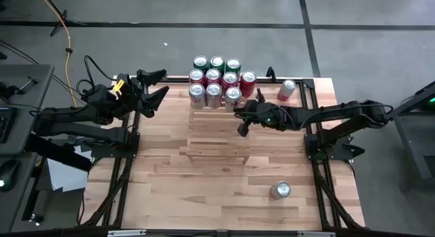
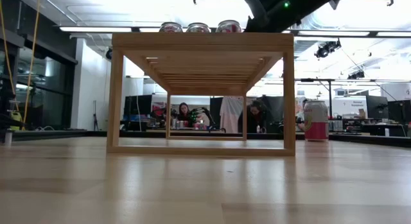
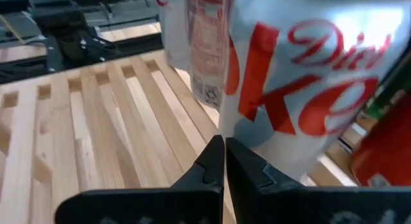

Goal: Place canned beverage on shelf
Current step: Put the top silver soda can on the shelf aligned with the other silver soda cans

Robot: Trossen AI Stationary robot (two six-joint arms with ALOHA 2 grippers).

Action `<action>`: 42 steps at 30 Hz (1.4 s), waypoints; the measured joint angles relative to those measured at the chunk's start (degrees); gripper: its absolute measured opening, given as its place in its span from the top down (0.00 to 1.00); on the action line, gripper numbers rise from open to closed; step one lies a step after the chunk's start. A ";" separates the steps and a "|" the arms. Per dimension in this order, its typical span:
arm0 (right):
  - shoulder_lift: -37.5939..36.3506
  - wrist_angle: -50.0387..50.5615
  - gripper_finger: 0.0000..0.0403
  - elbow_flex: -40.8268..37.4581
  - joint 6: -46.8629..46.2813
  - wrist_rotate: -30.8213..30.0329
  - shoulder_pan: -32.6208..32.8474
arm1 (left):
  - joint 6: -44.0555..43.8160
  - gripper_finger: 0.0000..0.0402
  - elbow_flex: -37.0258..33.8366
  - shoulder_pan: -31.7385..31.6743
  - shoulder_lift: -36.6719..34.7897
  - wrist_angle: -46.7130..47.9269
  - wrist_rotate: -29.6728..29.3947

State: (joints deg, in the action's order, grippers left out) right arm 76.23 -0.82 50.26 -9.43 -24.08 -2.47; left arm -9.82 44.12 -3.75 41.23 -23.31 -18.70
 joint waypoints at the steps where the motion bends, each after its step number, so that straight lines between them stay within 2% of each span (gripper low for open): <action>1: 0.00 -0.62 1.00 0.00 0.67 0.78 -0.30 | -0.01 0.03 0.00 0.00 0.00 0.00 0.00; 14: 0.00 -4.06 1.00 0.00 2.43 3.85 -2.04 | -0.02 0.03 0.00 0.00 0.02 1.25 -0.39; 19: -0.69 -2.71 1.00 0.06 2.43 9.27 -0.48 | -0.01 0.03 0.00 0.00 0.02 1.25 -0.66; 22: -1.23 1.62 1.00 0.05 2.45 9.12 0.83 | -0.02 0.03 0.00 0.00 0.02 1.25 -0.66; 29: -0.82 5.78 1.00 0.04 2.78 1.90 0.95 | 0.00 0.03 0.00 0.00 0.30 1.45 -0.98; 42: 0.68 5.39 1.00 0.04 4.42 4.78 -2.00 | -0.02 0.03 0.00 0.02 0.50 1.26 -1.05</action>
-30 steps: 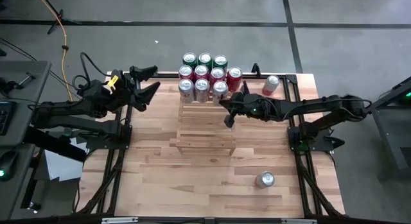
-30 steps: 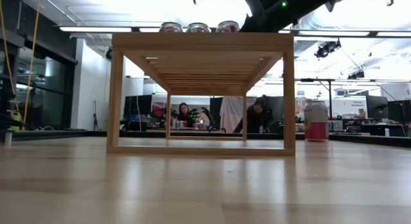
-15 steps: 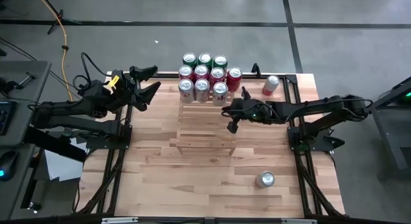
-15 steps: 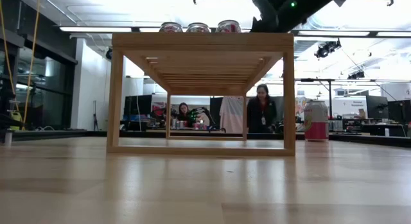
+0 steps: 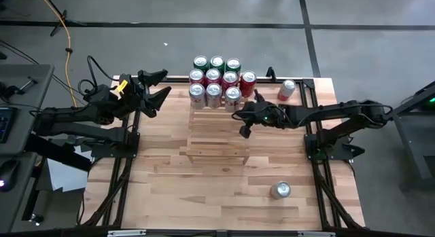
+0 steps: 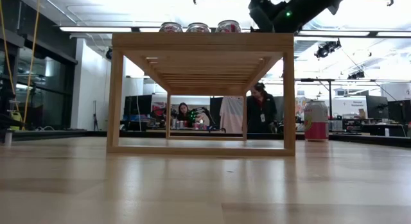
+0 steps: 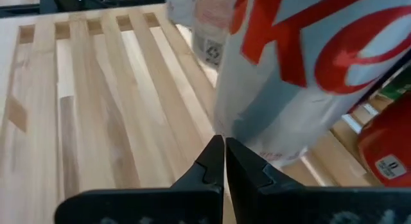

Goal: Place canned beverage on shelf
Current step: Put the top silver soda can on the shelf aligned with the other silver soda cans, then put the top pink soda can on the shelf

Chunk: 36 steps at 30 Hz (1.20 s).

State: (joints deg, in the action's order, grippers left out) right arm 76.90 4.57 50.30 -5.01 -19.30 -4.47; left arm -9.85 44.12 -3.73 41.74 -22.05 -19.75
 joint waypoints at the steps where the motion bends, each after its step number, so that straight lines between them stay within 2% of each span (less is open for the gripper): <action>1: 0.00 -0.33 1.00 0.00 0.10 -0.01 -0.08 | 0.00 0.03 0.00 -0.02 0.00 0.01 0.00; 25: -0.86 -1.78 1.00 -0.02 2.56 1.36 -0.77 | -0.01 0.03 0.00 0.00 0.94 1.92 0.00; 31: -6.91 1.64 1.00 -0.02 1.98 2.02 1.65 | -0.59 0.03 0.00 0.00 0.00 5.32 0.21; 36: -14.28 2.81 1.00 -0.02 -2.98 3.97 3.83 | -1.70 0.03 0.00 0.02 -2.07 10.23 3.30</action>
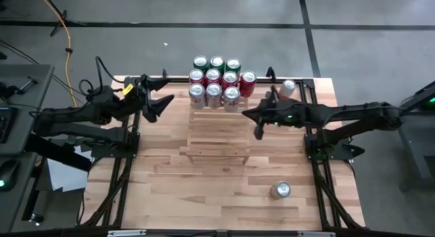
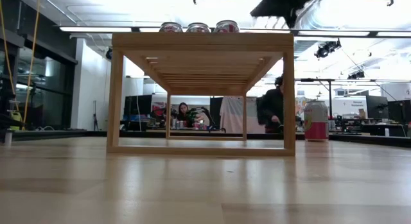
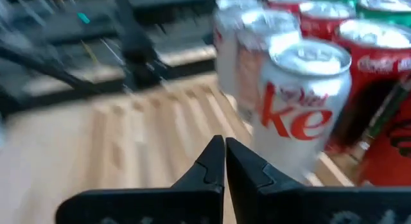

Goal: Place canned beverage on shelf
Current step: Put the top pink soda can on the shelf

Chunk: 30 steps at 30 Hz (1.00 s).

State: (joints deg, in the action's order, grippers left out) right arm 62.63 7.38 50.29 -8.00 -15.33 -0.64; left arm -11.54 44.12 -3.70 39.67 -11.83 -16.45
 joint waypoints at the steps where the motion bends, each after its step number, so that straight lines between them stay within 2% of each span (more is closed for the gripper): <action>1: -1.34 -0.04 1.00 -0.01 -1.28 0.97 0.33 | -0.21 0.03 0.00 0.00 -0.48 1.35 0.30; 6: -5.70 -4.25 1.00 0.02 -4.62 4.40 1.82 | -0.02 0.05 0.00 0.07 -1.66 8.82 0.88; 10: -6.54 -6.13 1.00 0.02 -3.67 4.71 2.65 | 1.11 0.17 0.00 1.39 -1.35 13.54 1.59; 13: -6.36 -5.90 1.00 0.02 -3.84 4.71 2.69 | 0.68 0.36 0.00 2.52 -0.61 15.10 1.79; 18: -6.05 -5.94 1.00 -0.01 -4.63 4.69 2.69 | 0.67 0.86 -0.23 5.33 -0.29 14.84 2.21; 19: -6.05 -5.94 1.00 -0.01 -4.63 4.69 2.69 | 0.57 0.93 -0.26 5.90 -0.29 15.10 2.54; 26: -6.05 -5.91 1.00 -0.01 -4.60 4.67 2.69 | -0.36 0.99 -0.26 10.56 -0.27 14.67 1.81; 30: -6.05 -5.91 1.00 -0.01 -4.03 4.65 2.69 | 0.51 1.00 -0.26 12.94 -0.29 14.47 -1.27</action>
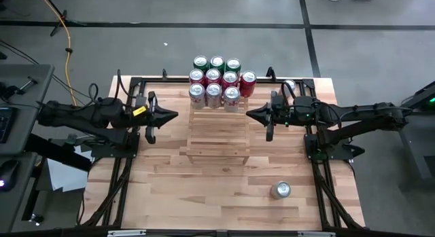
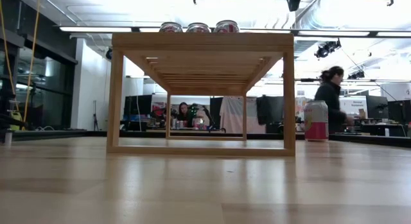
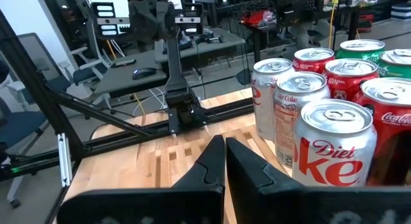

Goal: Place canned beverage on shelf
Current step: Put the top pink soda can on the shelf

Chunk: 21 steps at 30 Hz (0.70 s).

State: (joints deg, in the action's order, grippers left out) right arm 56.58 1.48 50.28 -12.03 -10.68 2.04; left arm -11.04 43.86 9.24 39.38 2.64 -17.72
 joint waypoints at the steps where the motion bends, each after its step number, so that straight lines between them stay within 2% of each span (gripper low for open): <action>1: 0.00 0.00 1.00 0.00 0.33 0.00 0.00 | 0.68 1.00 -0.04 0.33 0.01 -0.25 -0.52; 6: 0.00 0.00 1.00 0.00 0.47 0.02 0.00 | 5.56 1.00 -0.11 0.30 1.74 -6.27 0.17; 11: 0.00 0.00 1.00 0.00 0.49 0.26 0.00 | 7.14 1.00 -0.36 -3.21 5.58 -10.97 7.43; 15: 0.00 0.00 1.00 0.00 0.49 0.31 0.00 | 5.38 1.00 -5.63 -7.41 6.72 -19.74 12.54; 18: 0.00 0.13 1.00 0.00 0.49 0.37 0.00 | 3.42 1.00 -10.25 -10.41 4.55 -25.29 13.70; 21: 0.00 0.53 1.00 0.00 0.48 0.40 0.00 | 1.73 1.00 -13.48 -12.55 -0.32 -25.54 14.12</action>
State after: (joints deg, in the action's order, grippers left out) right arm 56.58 2.00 50.28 -11.55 -10.28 2.04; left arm -9.31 30.38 -3.31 39.06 -22.89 -3.60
